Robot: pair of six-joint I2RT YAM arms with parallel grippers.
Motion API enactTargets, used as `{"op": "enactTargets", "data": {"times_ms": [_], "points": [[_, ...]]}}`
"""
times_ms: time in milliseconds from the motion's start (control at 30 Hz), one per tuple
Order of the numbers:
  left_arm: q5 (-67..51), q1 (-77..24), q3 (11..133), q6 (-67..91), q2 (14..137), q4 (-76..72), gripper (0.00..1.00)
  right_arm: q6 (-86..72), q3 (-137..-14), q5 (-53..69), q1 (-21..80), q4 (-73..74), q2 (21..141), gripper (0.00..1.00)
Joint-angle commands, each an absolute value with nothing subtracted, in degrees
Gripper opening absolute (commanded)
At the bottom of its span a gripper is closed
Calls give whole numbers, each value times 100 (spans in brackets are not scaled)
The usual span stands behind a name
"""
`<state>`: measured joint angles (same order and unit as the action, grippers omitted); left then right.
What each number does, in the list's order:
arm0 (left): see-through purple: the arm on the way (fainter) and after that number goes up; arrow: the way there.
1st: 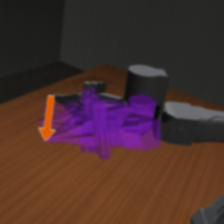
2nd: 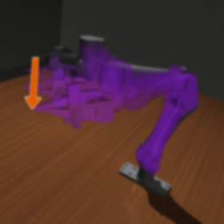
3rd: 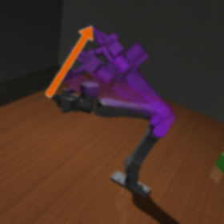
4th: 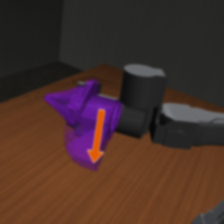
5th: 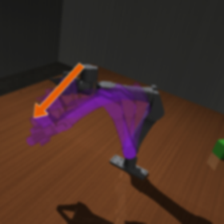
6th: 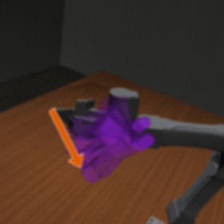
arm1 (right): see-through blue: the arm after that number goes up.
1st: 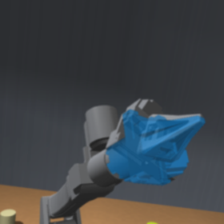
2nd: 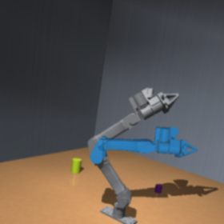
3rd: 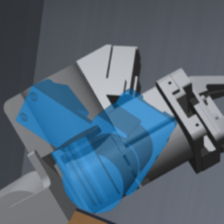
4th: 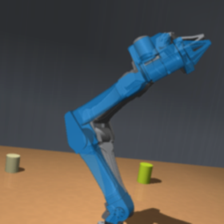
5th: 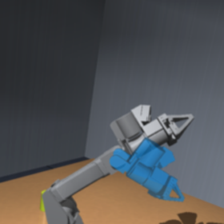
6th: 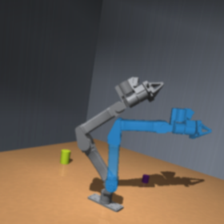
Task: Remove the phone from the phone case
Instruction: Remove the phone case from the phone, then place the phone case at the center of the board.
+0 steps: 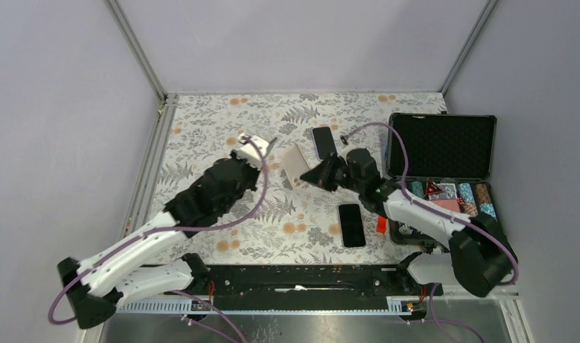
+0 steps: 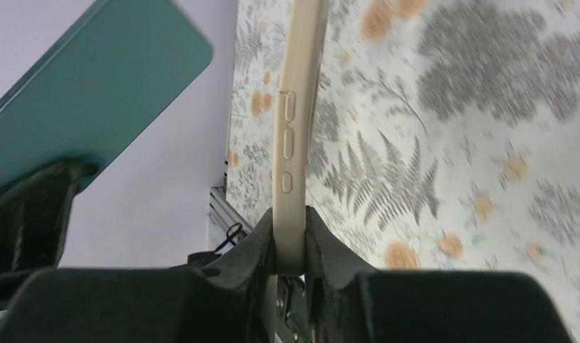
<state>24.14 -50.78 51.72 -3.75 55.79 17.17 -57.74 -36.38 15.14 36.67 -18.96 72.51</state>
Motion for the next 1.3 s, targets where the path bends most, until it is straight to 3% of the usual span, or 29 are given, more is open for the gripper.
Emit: {"op": "enactTargets", "data": {"times_ms": [0,200,300,667,733,767,900,967,1033,1267], "points": [[2884,-5049,5135,-546,4685,1191,0,-5091,-4792,1893,3625,-2016,8146,0],[3559,-5058,5097,-356,4024,1322,0,-5904,-6016,1915,3636,-2896,10020,0],[3562,-5058,5138,-327,3818,1477,0,-5919,-6764,1632,3663,-2591,10896,0],[3584,-5062,5203,-241,3874,1740,0,-5997,-8160,1010,3690,-1836,12415,6],[3618,-5057,5167,-280,3905,1728,0,-5988,-8347,964,3691,-1577,12510,14],[3654,-5061,5146,-295,3921,1712,0,-5998,-8395,929,3691,-1470,12523,23],[3739,-5048,5075,-302,4059,1659,0,-5836,-8392,937,3681,-1280,12327,76],[3773,-5053,5079,-272,4159,1674,0,-5629,-8349,957,3678,-1065,12021,95],[3724,-5044,5089,-247,4270,1673,0,-5464,-8304,987,3663,-769,11706,100],[3455,-4955,5096,-543,4667,1613,0,-4764,-7488,426,3665,195,10129,100]]}}
